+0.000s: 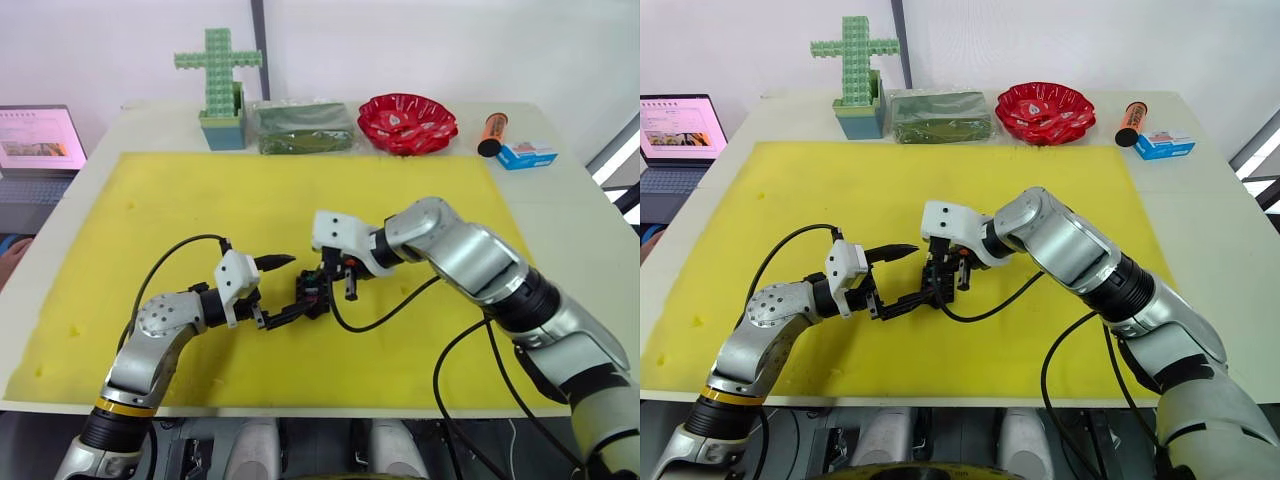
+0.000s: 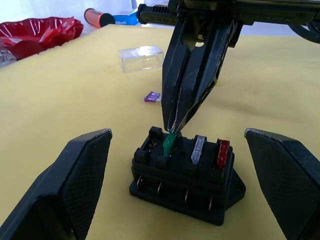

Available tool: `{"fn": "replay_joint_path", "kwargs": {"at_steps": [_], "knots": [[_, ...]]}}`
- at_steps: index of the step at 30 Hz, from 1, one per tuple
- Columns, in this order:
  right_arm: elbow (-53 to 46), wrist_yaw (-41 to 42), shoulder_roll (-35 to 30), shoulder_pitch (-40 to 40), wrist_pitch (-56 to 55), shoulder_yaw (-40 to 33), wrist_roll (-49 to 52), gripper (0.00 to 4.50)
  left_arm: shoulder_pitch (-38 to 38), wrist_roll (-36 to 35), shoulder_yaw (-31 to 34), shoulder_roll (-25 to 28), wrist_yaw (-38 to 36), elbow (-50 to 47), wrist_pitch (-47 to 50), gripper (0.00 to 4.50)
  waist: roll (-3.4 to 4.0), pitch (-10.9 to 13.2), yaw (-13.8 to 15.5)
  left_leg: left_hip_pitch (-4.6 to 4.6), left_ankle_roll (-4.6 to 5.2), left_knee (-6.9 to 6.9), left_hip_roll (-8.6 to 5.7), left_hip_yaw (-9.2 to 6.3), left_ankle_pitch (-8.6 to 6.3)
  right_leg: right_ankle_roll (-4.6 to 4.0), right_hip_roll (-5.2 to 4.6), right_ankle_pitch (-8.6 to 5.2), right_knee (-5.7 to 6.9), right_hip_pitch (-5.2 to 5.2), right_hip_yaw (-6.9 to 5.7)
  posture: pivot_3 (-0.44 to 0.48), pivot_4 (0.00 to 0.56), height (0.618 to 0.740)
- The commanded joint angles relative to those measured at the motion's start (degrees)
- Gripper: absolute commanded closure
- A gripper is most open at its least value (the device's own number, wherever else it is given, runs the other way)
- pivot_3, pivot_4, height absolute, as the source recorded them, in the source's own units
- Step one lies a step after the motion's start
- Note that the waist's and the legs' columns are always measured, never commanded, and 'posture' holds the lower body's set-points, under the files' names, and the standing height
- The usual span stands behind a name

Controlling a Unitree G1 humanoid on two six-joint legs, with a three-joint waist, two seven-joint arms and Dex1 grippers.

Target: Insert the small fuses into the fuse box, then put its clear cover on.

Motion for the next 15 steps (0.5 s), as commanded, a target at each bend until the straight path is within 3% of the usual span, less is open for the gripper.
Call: {"fn": "replay_joint_path", "kwargs": {"at_steps": [1,15], "knots": [[1.8,0.7,-0.2,1.4,0.8,3.6,-1.4,4.47,0.1,0.1,0.4,0.5,0.1,-2.0,-0.5,0.00,-0.01,0.0,0.0,0.01,0.00,0.00,0.00,0.00,0.00,0.00,0.00,0.00,0.00,0.01,0.00,0.000,0.150,0.740],[1.2,2.4,-0.1,1.6,-2.5,0.0,-1.5,4.47,0.3,0.0,0.4,0.7,0.3,-2.2,-0.6,0.00,0.00,0.0,0.0,0.09,0.00,-0.02,0.01,0.00,0.00,0.00,0.00,-0.01,0.00,0.07,0.00,0.000,0.150,0.740]]}}
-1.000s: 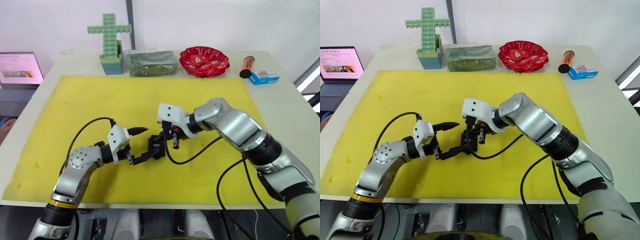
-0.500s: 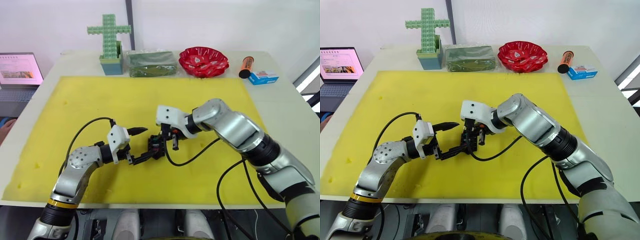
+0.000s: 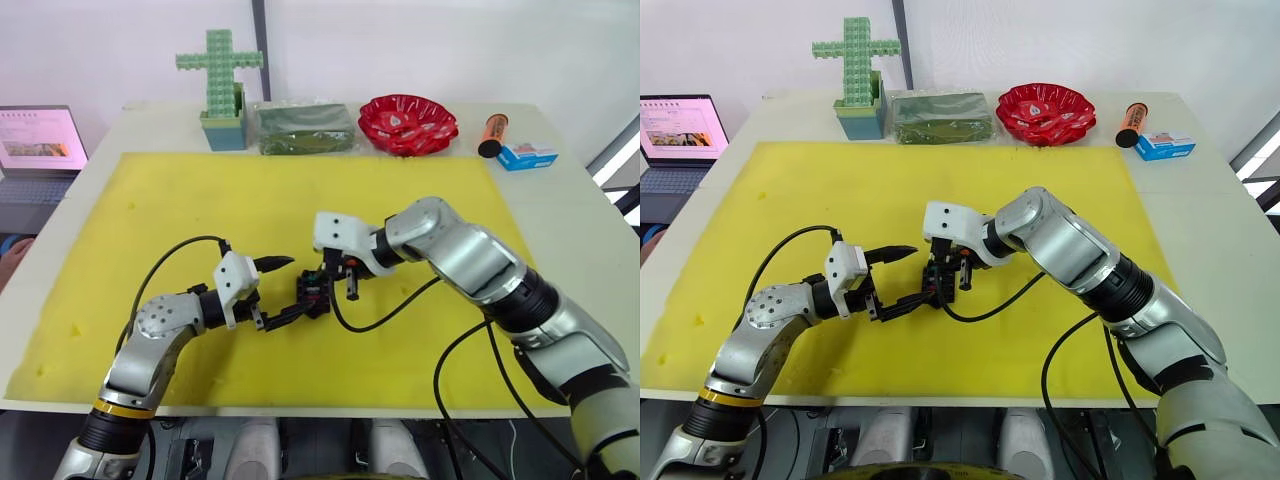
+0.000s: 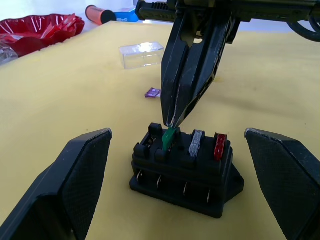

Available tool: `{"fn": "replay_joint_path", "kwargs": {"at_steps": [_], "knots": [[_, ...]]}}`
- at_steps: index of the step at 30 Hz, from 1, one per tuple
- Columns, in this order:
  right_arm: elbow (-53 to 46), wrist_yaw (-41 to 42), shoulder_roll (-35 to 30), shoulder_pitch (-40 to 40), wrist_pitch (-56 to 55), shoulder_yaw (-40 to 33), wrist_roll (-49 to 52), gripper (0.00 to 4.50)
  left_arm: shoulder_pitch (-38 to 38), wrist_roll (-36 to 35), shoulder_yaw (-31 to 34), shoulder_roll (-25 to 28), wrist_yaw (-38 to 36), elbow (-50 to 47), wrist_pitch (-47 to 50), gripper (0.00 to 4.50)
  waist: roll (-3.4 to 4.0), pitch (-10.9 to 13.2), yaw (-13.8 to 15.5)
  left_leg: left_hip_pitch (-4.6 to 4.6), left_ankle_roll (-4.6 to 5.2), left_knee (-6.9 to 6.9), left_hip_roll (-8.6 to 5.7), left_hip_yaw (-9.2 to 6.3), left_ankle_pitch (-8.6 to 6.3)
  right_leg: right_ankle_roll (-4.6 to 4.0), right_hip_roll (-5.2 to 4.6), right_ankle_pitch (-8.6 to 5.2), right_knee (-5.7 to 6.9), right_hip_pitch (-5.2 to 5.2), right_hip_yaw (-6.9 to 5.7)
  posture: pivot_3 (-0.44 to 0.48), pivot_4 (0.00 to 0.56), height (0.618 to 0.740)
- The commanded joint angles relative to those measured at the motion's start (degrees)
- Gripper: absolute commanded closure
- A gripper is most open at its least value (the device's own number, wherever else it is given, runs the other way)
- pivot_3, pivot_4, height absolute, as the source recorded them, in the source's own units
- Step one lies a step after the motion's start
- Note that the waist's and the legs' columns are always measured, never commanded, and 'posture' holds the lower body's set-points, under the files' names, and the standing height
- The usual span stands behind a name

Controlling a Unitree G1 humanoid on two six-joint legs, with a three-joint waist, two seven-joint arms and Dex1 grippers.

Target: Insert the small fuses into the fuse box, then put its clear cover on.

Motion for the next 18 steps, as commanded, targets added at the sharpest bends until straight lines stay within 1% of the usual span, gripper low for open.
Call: {"fn": "replay_joint_path", "kwargs": {"at_steps": [1,7,18], "knots": [[0.3,0.8,-0.1,0.9,-0.1,0.5,-0.1,4.47,-0.3,-0.2,0.5,0.3,-0.1,-1.9,-0.6,0.00,0.00,0.0,0.0,0.00,0.00,0.00,0.00,0.00,0.00,0.00,0.00,0.00,0.00,0.00,0.00,0.000,0.150,0.740],[0.3,0.6,1.0,-0.4,0.8,-1.1,0.6,4.47,-0.6,-0.2,0.2,0.3,-0.2,-1.8,-0.6,0.00,0.00,0.0,0.0,-0.01,0.00,-0.01,0.00,0.01,0.00,0.00,0.00,0.00,0.00,-0.02,0.00,0.000,0.150,0.740],[-0.1,0.3,2.7,-0.9,2.1,-1.8,0.8,4.47,-0.4,-0.2,0.2,0.4,-0.6,-2.1,-0.6,0.00,0.01,0.0,0.0,-0.03,0.00,-0.03,0.00,0.01,0.00,-0.01,0.00,0.00,-0.01,-0.05,0.00,0.000,0.150,0.740]]}}
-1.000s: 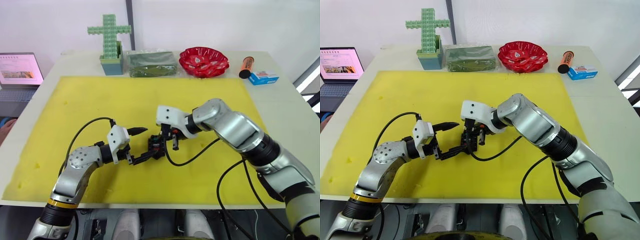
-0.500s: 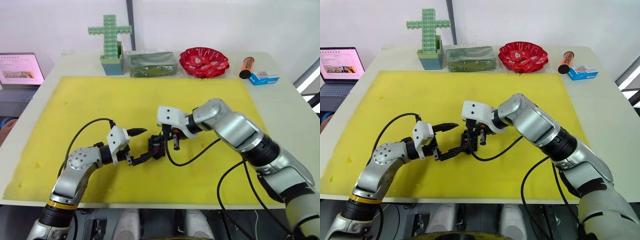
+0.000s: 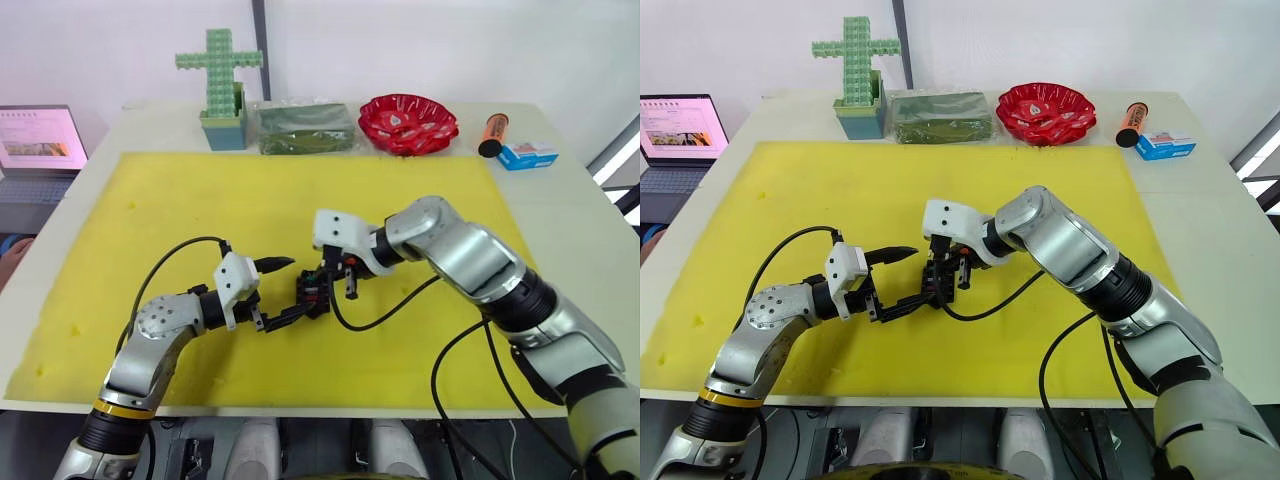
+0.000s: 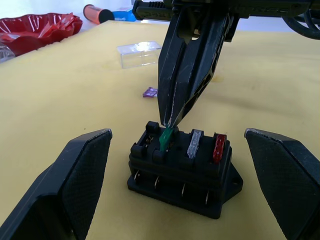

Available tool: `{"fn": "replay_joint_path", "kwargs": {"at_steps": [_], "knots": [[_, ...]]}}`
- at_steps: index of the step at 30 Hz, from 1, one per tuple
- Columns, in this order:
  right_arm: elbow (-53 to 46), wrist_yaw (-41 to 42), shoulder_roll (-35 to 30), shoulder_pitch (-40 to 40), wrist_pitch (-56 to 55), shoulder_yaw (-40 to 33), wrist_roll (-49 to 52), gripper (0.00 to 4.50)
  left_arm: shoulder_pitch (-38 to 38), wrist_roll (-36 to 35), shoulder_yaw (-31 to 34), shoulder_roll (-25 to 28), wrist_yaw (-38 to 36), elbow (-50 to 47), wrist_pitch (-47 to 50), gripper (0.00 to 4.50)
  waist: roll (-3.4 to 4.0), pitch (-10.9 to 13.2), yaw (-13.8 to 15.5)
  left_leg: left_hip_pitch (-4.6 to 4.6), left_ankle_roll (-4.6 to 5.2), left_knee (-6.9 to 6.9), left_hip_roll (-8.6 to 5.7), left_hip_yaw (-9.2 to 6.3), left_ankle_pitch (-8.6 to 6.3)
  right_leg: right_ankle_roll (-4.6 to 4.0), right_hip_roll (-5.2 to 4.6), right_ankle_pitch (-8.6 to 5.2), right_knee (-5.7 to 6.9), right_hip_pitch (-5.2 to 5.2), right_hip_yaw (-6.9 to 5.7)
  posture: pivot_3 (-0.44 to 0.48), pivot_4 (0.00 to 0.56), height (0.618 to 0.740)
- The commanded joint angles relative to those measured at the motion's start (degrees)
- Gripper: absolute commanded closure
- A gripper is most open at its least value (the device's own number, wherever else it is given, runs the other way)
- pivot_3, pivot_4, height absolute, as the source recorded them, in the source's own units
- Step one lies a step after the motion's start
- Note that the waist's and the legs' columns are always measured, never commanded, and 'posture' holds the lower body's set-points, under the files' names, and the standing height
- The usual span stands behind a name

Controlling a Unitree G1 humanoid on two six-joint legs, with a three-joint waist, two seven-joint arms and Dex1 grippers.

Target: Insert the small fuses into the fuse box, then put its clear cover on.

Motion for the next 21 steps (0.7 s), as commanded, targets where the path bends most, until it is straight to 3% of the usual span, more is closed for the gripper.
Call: {"fn": "replay_joint_path", "kwargs": {"at_steps": [1,11,21], "knots": [[-0.2,-0.1,1.0,-0.9,0.4,-0.5,0.6,4.47,-0.3,-0.1,0.3,0.4,0.0,-2.1,-0.6,0.00,0.00,0.0,0.0,0.00,0.00,-0.01,0.00,0.00,0.00,0.00,0.00,0.00,0.00,0.00,0.00,0.000,0.150,0.740],[0.8,0.1,0.9,-0.8,-0.3,-0.1,0.0,4.47,0.3,-0.2,0.5,0.6,0.2,-2.8,-0.5,0.00,0.00,0.0,-0.1,0.00,0.00,-0.02,0.01,0.01,0.00,0.00,0.00,0.00,0.00,-0.02,0.00,0.000,0.150,0.740],[0.8,2.7,-3.1,-0.6,-2.8,0.0,-0.8,4.47,0.2,-0.3,0.8,0.9,0.2,-2.6,-0.5,0.00,0.00,0.0,0.2,-0.02,0.00,0.00,0.00,0.01,0.00,0.00,-0.01,0.00,-0.03,-0.01,0.00,0.000,0.150,0.740]]}}
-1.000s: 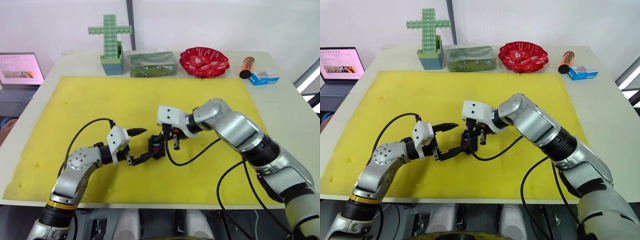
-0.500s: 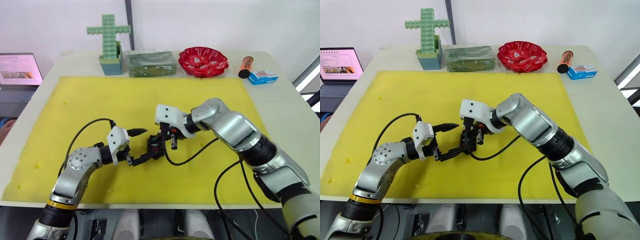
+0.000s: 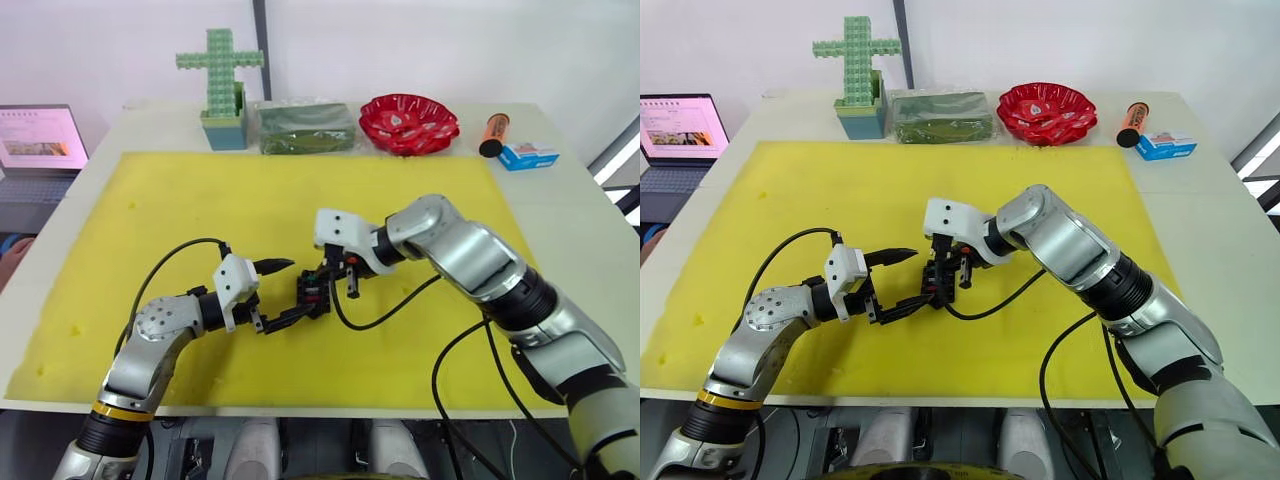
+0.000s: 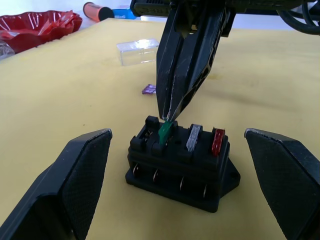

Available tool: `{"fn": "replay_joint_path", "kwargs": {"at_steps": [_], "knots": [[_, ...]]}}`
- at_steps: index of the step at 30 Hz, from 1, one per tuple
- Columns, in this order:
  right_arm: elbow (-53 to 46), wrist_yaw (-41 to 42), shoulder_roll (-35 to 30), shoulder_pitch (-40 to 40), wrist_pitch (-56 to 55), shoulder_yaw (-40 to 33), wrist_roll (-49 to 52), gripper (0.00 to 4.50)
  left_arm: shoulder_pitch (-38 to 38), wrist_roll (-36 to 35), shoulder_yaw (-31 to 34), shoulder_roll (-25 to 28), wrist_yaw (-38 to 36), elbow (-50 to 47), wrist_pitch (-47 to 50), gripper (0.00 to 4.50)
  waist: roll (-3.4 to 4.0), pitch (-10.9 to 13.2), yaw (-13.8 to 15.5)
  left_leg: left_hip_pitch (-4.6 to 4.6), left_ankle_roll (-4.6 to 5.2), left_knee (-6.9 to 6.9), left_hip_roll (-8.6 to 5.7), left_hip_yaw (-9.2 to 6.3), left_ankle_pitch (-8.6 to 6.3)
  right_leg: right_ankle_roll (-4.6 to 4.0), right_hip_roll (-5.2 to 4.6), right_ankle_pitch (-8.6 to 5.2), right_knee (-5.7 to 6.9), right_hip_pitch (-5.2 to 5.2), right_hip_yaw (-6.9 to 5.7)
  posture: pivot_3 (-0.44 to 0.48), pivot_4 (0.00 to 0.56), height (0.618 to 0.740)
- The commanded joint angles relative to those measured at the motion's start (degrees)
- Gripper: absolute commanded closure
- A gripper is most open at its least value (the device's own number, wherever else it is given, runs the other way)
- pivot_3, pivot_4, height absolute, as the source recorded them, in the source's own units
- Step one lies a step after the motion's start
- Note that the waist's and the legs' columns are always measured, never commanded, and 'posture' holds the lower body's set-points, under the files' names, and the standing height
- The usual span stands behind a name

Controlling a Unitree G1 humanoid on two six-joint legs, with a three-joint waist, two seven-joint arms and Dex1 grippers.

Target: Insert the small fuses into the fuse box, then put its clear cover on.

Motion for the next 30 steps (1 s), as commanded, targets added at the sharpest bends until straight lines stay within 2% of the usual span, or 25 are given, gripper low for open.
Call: {"fn": "replay_joint_path", "kwargs": {"at_steps": [1,9,20,30], "knots": [[-0.1,0.8,-1.1,-0.6,-0.7,-0.1,-0.6,4.47,-0.4,-0.3,0.8,0.5,0.0,-2.1,-0.6,0.00,0.00,0.0,0.0,0.00,0.00,0.00,0.00,0.00,0.00,0.00,0.00,0.00,0.00,0.00,0.00,0.000,0.150,0.740],[-0.4,1.2,-0.7,-1.5,0.8,-2.4,0.9,4.47,-1.0,-0.3,0.8,0.6,-0.2,-1.7,-0.5,0.00,0.00,0.0,0.0,-0.02,0.00,0.00,0.00,0.00,0.00,0.00,0.00,0.00,-0.01,-0.02,0.00,0.000,0.150,0.740],[0.9,-0.4,2.3,-1.5,1.4,-2.1,0.5,4.47,-1.3,-0.2,0.7,0.5,-0.2,-1.5,-0.6,0.00,0.00,0.0,-0.1,-0.07,0.00,-0.01,0.00,0.00,0.00,0.00,0.01,0.00,0.00,-0.07,0.00,0.000,0.150,0.740],[0.5,1.6,-0.2,-2.4,0.1,-1.8,-0.1,4.47,-0.8,-0.2,0.8,0.5,0.1,-1.9,-0.6,0.00,0.01,0.0,0.0,-0.09,0.00,0.00,0.00,0.00,0.00,0.00,0.01,0.00,-0.01,-0.07,0.00,0.000,0.150,0.740]]}}
